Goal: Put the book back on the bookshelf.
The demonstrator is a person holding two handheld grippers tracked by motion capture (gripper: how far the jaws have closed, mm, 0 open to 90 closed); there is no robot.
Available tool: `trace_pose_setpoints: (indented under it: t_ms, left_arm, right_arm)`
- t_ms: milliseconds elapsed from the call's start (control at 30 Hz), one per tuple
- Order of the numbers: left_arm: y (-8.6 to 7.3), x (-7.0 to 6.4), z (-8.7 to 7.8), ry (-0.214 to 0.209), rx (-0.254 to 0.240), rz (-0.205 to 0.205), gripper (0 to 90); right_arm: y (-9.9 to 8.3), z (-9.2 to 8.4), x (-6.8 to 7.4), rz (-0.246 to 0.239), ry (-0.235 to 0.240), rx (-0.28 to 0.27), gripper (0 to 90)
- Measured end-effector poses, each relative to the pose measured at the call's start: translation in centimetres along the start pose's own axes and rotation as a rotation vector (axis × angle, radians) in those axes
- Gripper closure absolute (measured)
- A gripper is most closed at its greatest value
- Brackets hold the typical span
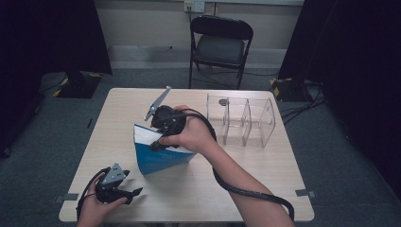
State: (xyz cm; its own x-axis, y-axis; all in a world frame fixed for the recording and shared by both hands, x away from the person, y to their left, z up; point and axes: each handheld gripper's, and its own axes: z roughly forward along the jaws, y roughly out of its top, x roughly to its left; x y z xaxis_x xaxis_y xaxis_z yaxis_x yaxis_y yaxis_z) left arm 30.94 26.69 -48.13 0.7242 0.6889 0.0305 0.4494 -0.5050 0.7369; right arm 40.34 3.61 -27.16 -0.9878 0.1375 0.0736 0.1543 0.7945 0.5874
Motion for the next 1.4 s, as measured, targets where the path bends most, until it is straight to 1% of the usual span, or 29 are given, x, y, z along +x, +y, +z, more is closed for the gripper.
trace_pose_setpoints:
  t_ms: [33,167,200,267,300,333,400,467,500,567,633,667,700,733,767,833,867,900,933,1000,1033,1100,1133,1167,1200,1267,1300,1367,1400]
  left_arm:
    - [0.0,0.1,0.0,0.004,0.006,0.010,18.1]
    - [-0.1,0.1,0.1,0.001,0.010,0.011,18.0]
    - [-0.1,0.1,0.0,0.001,0.010,0.010,18.0]
    - [-0.1,0.1,0.0,0.005,0.011,0.012,18.1]
    - [-0.1,0.1,0.0,0.002,0.008,0.011,18.0]
    - [-0.1,0.0,0.0,0.002,0.011,0.004,18.0]
    - [-0.1,0.1,0.1,0.000,0.005,-0.002,18.0]
    - [-0.1,0.1,0.0,0.005,0.012,0.006,18.0]
    - [-0.1,0.2,-0.1,0.004,0.014,0.011,18.0]
    - [-0.2,0.2,-0.1,0.001,0.008,0.007,18.0]
    - [-0.2,0.2,0.0,-0.001,0.008,0.008,18.0]
    - [-0.2,0.2,0.0,0.004,0.015,0.009,18.0]
    - [-0.2,0.2,0.0,0.003,0.015,0.011,18.0]
    - [-0.2,0.1,0.1,0.001,0.014,0.004,18.0]
    - [-0.2,0.2,0.1,0.000,0.015,0.014,18.0]
    - [-0.2,0.1,0.1,-0.003,0.018,0.010,18.0]
    - [-0.2,0.1,0.1,0.003,0.022,0.014,18.0]
    - [-0.2,0.1,0.1,0.006,0.022,0.018,18.0]
    - [-0.2,0.1,0.1,0.002,0.019,0.016,18.0]
    - [-0.2,0.1,0.1,0.003,0.017,0.016,18.0]
    - [-0.2,0.1,0.1,0.004,0.017,0.016,18.0]
    - [-0.2,0.1,0.2,0.004,0.019,0.016,18.1]
    - [-0.2,0.1,0.1,0.004,0.021,0.018,18.0]
    - [-0.2,0.1,0.2,-0.004,0.013,0.006,18.1]
    - [-0.2,0.1,0.3,-0.004,0.011,0.005,18.0]
    - [-0.1,0.1,0.2,-0.002,0.016,0.009,18.0]
    - [-0.1,0.1,0.2,0.000,0.015,0.018,18.0]
    - [-0.1,0.0,0.3,-0.003,0.018,0.021,18.0]
    - [-0.1,0.0,0.3,-0.001,0.016,0.022,18.0]
  right_arm:
    - [0.1,0.1,-0.1,0.001,-0.002,-0.006,58.5]
    - [0.2,0.2,-0.5,-0.006,-0.012,-0.023,58.1]
    - [0.2,0.2,-0.7,0.009,-0.007,-0.021,57.8]
    - [0.3,0.4,-1.0,0.003,-0.004,-0.033,56.9]
    - [0.3,0.4,-1.0,0.008,-0.001,-0.034,56.4]
    - [0.3,0.6,-1.3,-0.006,-0.003,-0.048,56.0]
    - [0.3,0.8,-1.4,-0.012,-0.011,-0.067,54.9]
    - [0.2,1.0,-1.6,-0.038,-0.044,-0.083,50.3]
    - [0.2,1.1,-1.7,-0.048,-0.050,-0.094,49.6]
    - [0.1,1.2,-1.9,-0.035,-0.057,-0.097,47.8]
    - [0.1,1.4,-2.0,-0.050,-0.045,-0.075,47.9]
    - [0.1,1.5,-2.0,-0.052,-0.044,-0.066,47.8]
    - [0.1,1.7,-1.9,-0.063,-0.044,-0.053,47.3]
    - [0.1,1.7,-1.8,-0.068,-0.043,-0.048,46.9]
    - [0.1,1.7,-1.8,-0.071,-0.045,-0.052,47.0]
    - [0.0,1.6,-1.7,-0.078,-0.047,-0.057,53.6]
    - [-0.1,1.5,-1.7,-0.071,-0.044,-0.064,53.9]
    - [-0.1,1.5,-1.7,-0.071,-0.053,-0.067,54.6]
    - [-0.1,1.5,-1.7,-0.071,-0.056,-0.073,57.3]
    - [-0.2,1.5,-1.5,-0.025,-0.044,-0.078,59.2]
    - [-0.2,1.6,-1.4,-0.024,-0.048,-0.083,59.6]
    - [-0.3,1.5,-1.3,0.000,-0.034,-0.085,60.1]
    - [-0.4,1.5,-1.2,0.010,-0.035,-0.087,60.3]
    - [-0.5,1.5,-1.2,0.016,-0.024,-0.084,60.4]
    - [-0.5,1.5,-1.2,0.017,-0.009,-0.082,60.4]
    - [-0.5,1.5,-0.9,0.013,0.006,-0.068,60.4]
    - [-0.5,1.5,-0.9,0.012,0.015,-0.063,60.5]
    - [-0.5,1.2,-0.8,0.031,0.033,-0.060,60.5]
    - [-0.5,1.1,-0.7,0.032,0.043,-0.057,60.5]
